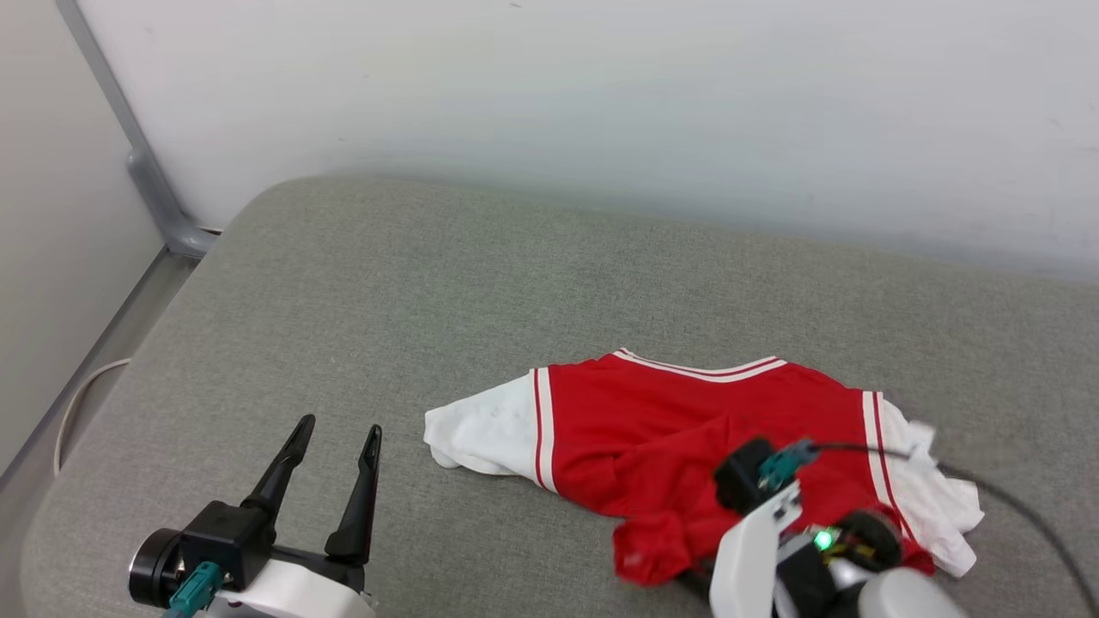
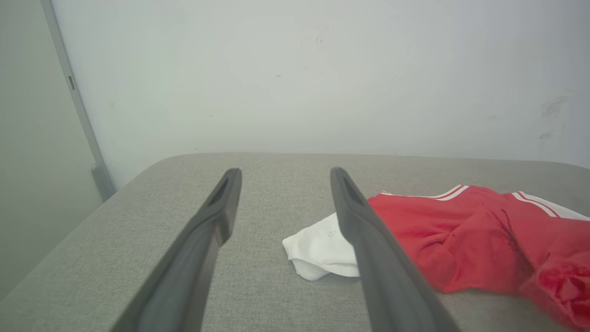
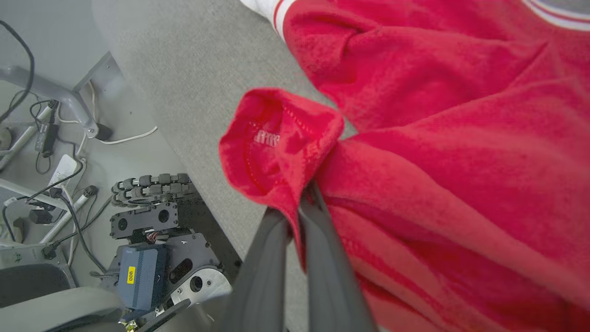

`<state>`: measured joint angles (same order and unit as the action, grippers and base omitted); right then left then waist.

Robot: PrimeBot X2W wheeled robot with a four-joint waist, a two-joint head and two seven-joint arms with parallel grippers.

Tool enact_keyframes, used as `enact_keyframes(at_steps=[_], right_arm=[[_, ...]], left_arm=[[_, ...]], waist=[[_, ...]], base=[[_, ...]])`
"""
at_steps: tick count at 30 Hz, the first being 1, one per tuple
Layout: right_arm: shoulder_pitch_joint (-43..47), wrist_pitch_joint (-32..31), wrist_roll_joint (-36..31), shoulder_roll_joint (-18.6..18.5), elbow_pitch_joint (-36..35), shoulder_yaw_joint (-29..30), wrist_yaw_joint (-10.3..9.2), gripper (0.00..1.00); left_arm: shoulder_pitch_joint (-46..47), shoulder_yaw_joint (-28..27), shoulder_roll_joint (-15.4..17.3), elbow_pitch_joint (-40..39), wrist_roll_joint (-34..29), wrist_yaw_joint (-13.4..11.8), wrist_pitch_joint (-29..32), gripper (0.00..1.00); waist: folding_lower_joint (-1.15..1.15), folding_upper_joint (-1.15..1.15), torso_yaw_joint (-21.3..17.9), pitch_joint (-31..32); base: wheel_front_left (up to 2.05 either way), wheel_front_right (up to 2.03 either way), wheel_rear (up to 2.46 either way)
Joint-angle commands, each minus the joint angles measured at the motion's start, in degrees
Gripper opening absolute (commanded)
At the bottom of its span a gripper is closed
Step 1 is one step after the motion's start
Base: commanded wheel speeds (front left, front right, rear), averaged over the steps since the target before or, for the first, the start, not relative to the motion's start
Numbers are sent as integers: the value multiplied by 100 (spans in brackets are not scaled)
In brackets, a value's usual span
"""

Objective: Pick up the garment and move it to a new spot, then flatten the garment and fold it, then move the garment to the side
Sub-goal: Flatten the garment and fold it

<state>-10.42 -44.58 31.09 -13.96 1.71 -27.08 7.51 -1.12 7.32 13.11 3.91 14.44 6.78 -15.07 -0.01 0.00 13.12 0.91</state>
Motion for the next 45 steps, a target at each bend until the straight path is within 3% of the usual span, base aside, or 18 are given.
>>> enact_keyframes(at_steps=[1, 2, 3, 6, 9, 19, 27, 32, 44, 45], right_arm=[[151, 76, 35, 99, 130, -71, -4, 0], [132, 171, -8, 115, 223, -136, -4, 31], [100, 256, -83, 96, 315, -220, -4, 100], [-34, 398, -103, 37, 495, -389, -5, 100], [-216, 344, -15, -8, 446, -202, -4, 100], [-863, -809, -672, -799, 168, 1402, -4, 100], [-886, -1600, -1122, -998, 620, 2456, -4, 100], [-876, -1593, -1351, -926, 991, 2912, -4, 100], [-768, -1314, -1405, -822, 1828, 2867, -4, 100], [-745, -1284, -1418, -832, 1910, 2854, -3, 52]], left_arm=[[-54, 24, -9, -13, 13, -21, -15, 100], [-56, 37, -9, -19, 16, -13, -15, 100], [-54, 50, -9, -23, 18, -14, -13, 100], [-39, 63, 0, -33, 29, -28, 6, 100], [-62, 47, 21, -50, 39, -58, 7, 100], [104, 98, -19, -103, 68, -94, 2, 100], [312, 162, -34, -143, 92, -52, -7, 100], [441, 223, -47, -126, 72, -37, -11, 100], [756, 259, -124, -212, 56, 13, -14, 100], [756, 261, -126, -203, 56, 15, -14, 100]], waist=[[1, 0, 9, 10], [1, 0, 15, 13], [1, 0, 19, 12], [1, 0, 11, 9], [1, 0, -31, -11], [1, 0, -31, -294], [1, 0, 96, -652], [1, 0, 209, -947], [1, 0, 431, -1520], [1, 0, 439, -1530]], base=[[0, 0, 0], [0, 0, 0], [0, 0, 0], [0, 0, 0], [0, 0, 0], [0, 0, 0], [0, 0, 0], [0, 0, 0], [0, 0, 0], [0, 0, 0]])
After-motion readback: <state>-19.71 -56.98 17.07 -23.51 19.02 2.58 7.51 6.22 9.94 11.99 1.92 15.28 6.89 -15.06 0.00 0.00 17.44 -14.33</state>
